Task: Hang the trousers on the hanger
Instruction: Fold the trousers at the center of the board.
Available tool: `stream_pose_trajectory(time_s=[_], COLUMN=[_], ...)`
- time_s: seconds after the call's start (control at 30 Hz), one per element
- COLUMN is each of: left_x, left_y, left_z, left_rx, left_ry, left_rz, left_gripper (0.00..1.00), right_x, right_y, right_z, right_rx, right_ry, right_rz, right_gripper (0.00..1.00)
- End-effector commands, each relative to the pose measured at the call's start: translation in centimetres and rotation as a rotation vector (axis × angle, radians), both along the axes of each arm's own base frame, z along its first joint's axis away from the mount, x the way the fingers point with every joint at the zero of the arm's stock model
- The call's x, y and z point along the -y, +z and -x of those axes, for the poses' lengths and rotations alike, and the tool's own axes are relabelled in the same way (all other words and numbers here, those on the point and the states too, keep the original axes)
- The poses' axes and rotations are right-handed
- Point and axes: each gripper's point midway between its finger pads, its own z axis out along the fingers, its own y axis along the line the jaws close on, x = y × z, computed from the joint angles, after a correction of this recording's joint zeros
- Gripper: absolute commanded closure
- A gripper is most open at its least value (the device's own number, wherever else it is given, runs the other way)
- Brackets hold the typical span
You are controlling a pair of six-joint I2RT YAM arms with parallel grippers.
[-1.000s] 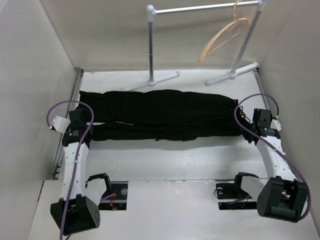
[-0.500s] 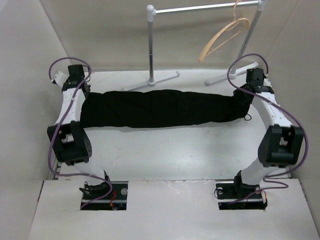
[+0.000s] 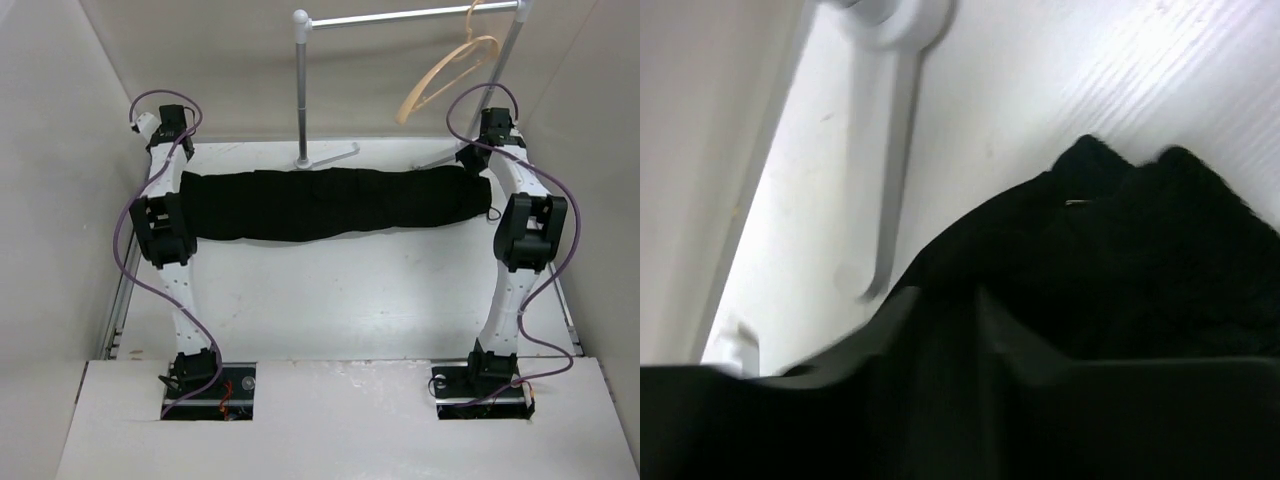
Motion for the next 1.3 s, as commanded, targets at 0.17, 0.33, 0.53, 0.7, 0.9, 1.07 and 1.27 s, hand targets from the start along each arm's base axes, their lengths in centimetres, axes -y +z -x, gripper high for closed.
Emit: stream_pose_trajectory(time_s=[0.17,0.33,0.53,0.7,0.9,1.07,1.27], left_x=[-0.7,1.5,4.2,3.1,2.1,1.4,-0.1], left_y=[6.6,4.2,-2.7,-6.4,-9.4,-11.7,-12.1], left_z=[1.2,10.2,18.3,19.8,19.2,18.4,18.2], left_rx=[0.123,0.128,0.093,0.063,0.040,0.020,0.009], left_ry=[-0.067,0.000,0.030,0.073,0.105,0.135,0.178], left_rz=[-0.041,0.067,0.290,0.350,0.387,0.400,0.366], left_gripper=[0.44,0.42,0.34,0.31,0.30,0.36,0.79], right_x=[1.4,0.3,0.6,3.2,4.0,4.8,5.7], right_y=[2.6,3.0,-1.0,-3.0,-4.7,-6.3,-6.5], right_z=[1.4,7.6,12.3,13.3,9.7,8.4,8.8], right_rx=[0.037,0.102,0.072,0.028,0.024,-0.019,-0.030], right_ry=[0.002,-0.006,-0.050,-0.103,-0.071,-0.106,-0.143], right_rz=[0.037,0.025,-0.038,-0.036,-0.095,-0.129,-0.119], right_gripper=[0.41,0.33,0.35,0.29,0.27,0.48,0.88])
